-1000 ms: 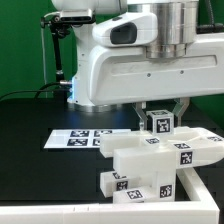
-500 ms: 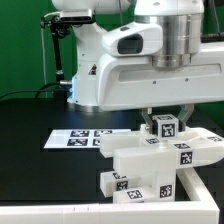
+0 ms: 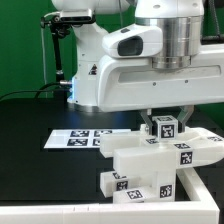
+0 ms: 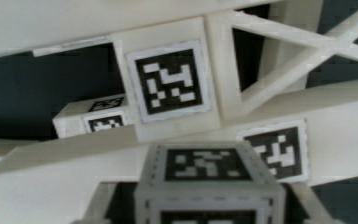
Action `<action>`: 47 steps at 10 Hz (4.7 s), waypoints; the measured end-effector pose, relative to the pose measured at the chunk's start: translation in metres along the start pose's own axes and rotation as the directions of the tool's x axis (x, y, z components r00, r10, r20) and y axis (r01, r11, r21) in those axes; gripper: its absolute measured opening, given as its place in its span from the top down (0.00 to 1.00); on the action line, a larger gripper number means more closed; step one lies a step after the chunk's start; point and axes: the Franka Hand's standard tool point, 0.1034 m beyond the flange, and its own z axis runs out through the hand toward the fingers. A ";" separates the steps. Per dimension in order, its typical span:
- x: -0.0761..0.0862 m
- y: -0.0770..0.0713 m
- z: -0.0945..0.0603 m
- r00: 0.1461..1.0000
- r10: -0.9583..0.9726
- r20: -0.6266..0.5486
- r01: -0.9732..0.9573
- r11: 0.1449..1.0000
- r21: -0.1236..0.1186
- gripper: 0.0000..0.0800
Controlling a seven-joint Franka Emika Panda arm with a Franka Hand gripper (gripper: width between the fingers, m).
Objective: Assemble chair
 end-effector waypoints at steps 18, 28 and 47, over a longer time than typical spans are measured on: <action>0.010 0.011 -0.004 0.997 0.068 -0.043 -0.068 0.998 -0.005 0.19; 0.014 0.012 -0.004 0.995 0.069 -0.070 -0.070 0.997 -0.013 0.65; 0.015 0.010 -0.004 0.579 0.814 -0.051 -0.812 0.581 0.055 0.20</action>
Offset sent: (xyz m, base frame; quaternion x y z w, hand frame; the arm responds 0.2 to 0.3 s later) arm 0.0068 0.0026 -0.0055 0.0033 0.0067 0.0001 1.0000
